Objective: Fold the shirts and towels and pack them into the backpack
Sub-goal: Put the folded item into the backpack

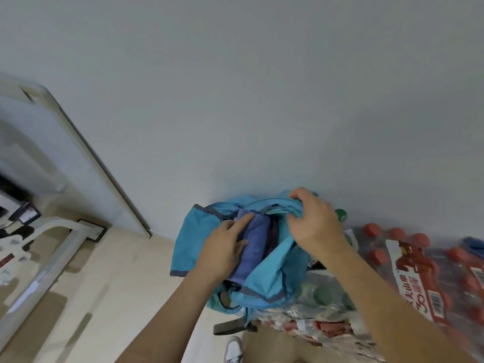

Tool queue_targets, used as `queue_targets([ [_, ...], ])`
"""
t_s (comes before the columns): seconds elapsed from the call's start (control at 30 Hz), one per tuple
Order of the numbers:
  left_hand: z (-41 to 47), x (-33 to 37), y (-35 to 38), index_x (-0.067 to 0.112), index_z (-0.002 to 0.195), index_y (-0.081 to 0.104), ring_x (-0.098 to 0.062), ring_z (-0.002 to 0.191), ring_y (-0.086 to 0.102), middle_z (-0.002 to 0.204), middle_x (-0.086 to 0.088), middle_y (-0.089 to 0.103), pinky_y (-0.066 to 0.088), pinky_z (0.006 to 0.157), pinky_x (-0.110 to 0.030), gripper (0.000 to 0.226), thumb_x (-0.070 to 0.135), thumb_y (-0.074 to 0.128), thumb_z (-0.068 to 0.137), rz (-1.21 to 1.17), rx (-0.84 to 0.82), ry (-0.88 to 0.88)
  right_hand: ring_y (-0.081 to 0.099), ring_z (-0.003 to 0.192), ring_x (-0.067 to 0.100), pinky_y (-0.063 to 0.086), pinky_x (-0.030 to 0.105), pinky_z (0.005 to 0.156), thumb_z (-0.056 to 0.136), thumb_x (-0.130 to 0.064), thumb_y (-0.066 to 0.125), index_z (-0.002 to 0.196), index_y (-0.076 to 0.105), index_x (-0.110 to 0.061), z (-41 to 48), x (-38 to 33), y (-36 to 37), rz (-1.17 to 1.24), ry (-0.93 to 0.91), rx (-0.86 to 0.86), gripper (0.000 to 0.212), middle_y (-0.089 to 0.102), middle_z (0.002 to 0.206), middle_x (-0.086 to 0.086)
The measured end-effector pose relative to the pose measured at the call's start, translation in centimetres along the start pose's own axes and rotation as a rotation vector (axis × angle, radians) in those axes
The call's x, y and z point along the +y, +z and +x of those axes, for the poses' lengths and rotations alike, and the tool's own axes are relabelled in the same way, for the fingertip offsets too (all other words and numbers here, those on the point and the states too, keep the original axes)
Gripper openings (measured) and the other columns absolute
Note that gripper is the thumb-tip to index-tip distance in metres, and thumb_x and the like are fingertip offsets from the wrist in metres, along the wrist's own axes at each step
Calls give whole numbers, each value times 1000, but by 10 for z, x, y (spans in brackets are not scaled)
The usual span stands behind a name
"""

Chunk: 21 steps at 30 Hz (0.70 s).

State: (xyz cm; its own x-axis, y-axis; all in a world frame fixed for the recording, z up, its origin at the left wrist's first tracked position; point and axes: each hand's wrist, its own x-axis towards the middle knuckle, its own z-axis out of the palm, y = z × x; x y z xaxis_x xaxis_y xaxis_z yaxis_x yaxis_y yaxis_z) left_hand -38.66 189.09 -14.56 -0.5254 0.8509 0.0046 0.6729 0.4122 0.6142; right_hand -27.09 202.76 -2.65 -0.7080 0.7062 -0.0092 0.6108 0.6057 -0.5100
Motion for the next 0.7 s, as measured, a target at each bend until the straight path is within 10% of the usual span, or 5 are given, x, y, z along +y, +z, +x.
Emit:
queue_targets([
  [0.17,9,42,30,39,148,11,-31,119,42,142,-9,32,47,84,-39,55,29,35,99,391,-67,-62,56,72,20,43,30,64,85,-35,66,111,49,-26,-17,73,-30,-218,228,-49,33,62,87,-1],
  [0.3,23,42,32,37,148,14,-31,122,42,140,-11,33,45,88,-40,58,29,40,97,348,-120,-82,60,99,19,50,36,90,55,-68,75,114,63,-20,-9,115,-33,208,526,-287,77,63,114,1],
  [0.5,6,44,9,34,123,47,-33,111,46,129,-9,48,48,85,-44,45,37,53,79,277,190,226,55,92,17,41,30,72,85,-50,61,105,58,-28,-2,84,-28,-254,186,-71,30,54,99,-4],
  [0.7,1,24,52,23,142,41,-41,143,13,155,-23,14,23,114,-51,54,44,35,93,106,-34,90,56,108,23,50,39,88,87,-57,53,138,29,-35,-17,87,-19,-122,228,-218,61,55,124,2],
])
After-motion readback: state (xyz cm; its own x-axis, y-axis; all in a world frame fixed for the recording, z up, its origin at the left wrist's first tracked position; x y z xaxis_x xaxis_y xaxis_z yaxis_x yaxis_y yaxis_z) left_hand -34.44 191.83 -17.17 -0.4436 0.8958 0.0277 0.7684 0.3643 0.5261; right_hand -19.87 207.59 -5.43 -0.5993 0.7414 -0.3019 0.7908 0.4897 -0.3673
